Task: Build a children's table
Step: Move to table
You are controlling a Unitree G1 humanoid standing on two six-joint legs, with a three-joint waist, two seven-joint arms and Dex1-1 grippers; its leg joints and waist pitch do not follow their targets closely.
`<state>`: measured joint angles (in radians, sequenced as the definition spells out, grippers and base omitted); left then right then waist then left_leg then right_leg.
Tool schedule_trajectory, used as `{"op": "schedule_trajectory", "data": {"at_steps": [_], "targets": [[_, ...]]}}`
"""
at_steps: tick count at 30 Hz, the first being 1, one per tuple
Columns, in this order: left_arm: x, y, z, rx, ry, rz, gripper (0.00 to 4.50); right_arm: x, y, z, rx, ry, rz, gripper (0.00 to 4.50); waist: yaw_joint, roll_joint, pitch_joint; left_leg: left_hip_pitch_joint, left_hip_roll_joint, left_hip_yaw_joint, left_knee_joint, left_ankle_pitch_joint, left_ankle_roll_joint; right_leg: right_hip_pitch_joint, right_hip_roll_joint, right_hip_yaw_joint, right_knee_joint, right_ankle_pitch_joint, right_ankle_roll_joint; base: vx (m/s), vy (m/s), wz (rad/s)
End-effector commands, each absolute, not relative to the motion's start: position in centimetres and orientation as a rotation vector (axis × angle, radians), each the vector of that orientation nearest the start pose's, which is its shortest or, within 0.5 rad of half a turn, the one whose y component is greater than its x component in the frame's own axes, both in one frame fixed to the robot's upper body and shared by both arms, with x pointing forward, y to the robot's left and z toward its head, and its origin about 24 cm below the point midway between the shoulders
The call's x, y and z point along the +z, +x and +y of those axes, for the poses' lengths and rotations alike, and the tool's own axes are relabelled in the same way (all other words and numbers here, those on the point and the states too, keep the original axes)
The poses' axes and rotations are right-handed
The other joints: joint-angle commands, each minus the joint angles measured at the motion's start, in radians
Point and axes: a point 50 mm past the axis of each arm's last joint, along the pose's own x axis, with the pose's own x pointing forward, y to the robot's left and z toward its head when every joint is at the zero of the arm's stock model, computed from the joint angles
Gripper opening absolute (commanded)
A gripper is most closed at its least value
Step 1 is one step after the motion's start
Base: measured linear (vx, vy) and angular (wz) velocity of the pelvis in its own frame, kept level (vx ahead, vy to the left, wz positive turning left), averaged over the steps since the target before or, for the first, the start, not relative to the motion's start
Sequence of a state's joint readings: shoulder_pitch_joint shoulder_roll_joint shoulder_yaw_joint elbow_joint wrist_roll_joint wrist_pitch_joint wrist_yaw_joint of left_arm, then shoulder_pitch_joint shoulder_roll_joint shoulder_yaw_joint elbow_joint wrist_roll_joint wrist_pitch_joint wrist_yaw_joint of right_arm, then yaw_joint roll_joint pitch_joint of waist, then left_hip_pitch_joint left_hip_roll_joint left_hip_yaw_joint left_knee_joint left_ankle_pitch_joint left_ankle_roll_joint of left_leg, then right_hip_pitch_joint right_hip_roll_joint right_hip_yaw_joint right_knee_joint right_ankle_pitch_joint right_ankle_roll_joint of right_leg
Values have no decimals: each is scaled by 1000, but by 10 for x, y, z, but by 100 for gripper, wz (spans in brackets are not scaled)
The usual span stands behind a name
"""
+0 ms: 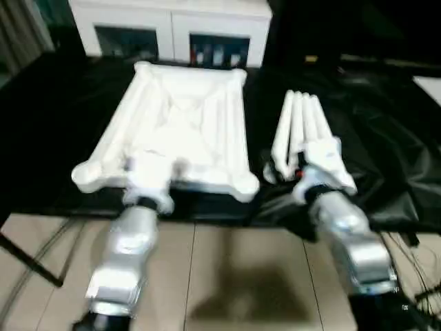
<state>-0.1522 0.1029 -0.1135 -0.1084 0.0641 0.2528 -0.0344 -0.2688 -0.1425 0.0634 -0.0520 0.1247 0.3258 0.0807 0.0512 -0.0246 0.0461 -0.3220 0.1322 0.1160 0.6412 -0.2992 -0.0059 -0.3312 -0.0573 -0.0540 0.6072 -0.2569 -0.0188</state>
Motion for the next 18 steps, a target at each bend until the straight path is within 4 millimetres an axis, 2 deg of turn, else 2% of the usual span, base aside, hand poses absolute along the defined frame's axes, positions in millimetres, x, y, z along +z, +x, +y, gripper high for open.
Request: {"op": "schedule_trajectory", "data": {"at_steps": [1,2,3,4,5,6,7,8,9,10,11,12,13,14,15,16,17,18], "targets": [[79,280,131,-160,202,-2,362,93,300,-134,222,-37,43,450,3,15,-71,-1,39,-9,-80,234,191,70,-39,27,-34,23,-291,117,5,2],[80,281,131,-156,200,-6,362,93,300,-134,224,-33,43,450,-38,25,-73,98,75,-73,-87,345,319,-18,-14,-12,14,48,-233,115,-6,3],[81,282,132,-150,197,-8,362,93,300,-134,226,-32,43,450,-48,26,-70,125,92,-88,-86,327,363,-49,-23,-15,22,18,-210,115,-6,3],[82,282,132,-145,195,-9,362,93,300,-134,229,-34,44,450,-51,13,-63,119,91,-88,-84,286,412,-46,-43,-3,17,15,-177,62,2,7],[82,282,133,-143,195,-10,362,93,300,-134,231,-36,45,450,-32,-6,-60,50,31,-29,-61,219,384,30,-74,35,-21,65,-209,0,0,0],[83,282,134,-141,197,-10,362,93,300,-134,233,-32,44,450,-18,-23,-68,-10,-19,-3,-32,199,359,104,-80,70,-36,83,-227,0,0,0],[83,282,135,-139,198,-10,362,93,300,-133,233,-32,44,450,3,-20,-66,-47,-27,2,-11,162,328,138,-105,100,-61,51,-261,0,0,0],[83,282,136,-138,199,-10,362,93,299,-133,233,-36,41,450,27,-2,-54,-74,20,-10,12,108,192,154,-145,122,-92,-49,-377,51,16,16],[83,282,137,-136,199,-9,362,93,299,-133,233,-40,40,450,27,7,-53,-67,35,-10,-11,121,153,150,-121,101,-85,-54,-380,51,16,16],[84,282,138,-135,199,-9,362,93,299,-133,234,-43,39,450,5,32,-62,-4,48,-16,-72,212,121,105,-29,28,-37,5,-312,74,-3,11],[83,282,139,-130,200,-6,362,93,299,-133,235,-49,38,450,-16,39,-66,65,72,-53,-90,255,173,47,1,-1,2,32,-257,113,-22,7],[83,282,140,-127,200,-4,362,93,299,-132,236,-51,37,450,-50,50,-75,180,134,-137,-94,286,352,-78,-9,-23,76,-71,-146,113,-22,7],[84,282,140,-126,200,-5,362,93,299,-132,237,-52,37,450,-59,36,-76,191,169,-165,-99,296,428,-106,-29,-12,97,-108,-74,104,-31,2],[84,282,141,-124,200,-5,362,93,299,-132,238,-53,35,450,-52,23,-65,156,148,-139,-103,275,473,-130,-54,6,105,-47,17,52,-43,-3],[85,283,141,-125,199,-7,362,94,299,-132,239,-53,35,450,-48,12,-62,139,110,-110,-97,234,434,-114,-61,18,68,4,-3,52,-43,-3],[85,283,141,-125,200,-8,362,94,299,-132,240,-53,34,450,-30,-31,-60,66,0,-24,-61,77,317,-12,-78,71,-17,22,-40,58,-59,8],[85,283,141,-125,199,-8,362,94,299,-132,241,-53,34,450,18,-45,-58,-13,-53,-1,48,-55,219,99,-168,192,-104,-272,-190,79,-53,19],[85,283,141,-126,198,-9,362,94,300,-131,241,-54,33,450,32,-44,-59,-45,-35,-18,78,-39,175,131,-194,213,-107,-307,-264,79,-53,19]]}}
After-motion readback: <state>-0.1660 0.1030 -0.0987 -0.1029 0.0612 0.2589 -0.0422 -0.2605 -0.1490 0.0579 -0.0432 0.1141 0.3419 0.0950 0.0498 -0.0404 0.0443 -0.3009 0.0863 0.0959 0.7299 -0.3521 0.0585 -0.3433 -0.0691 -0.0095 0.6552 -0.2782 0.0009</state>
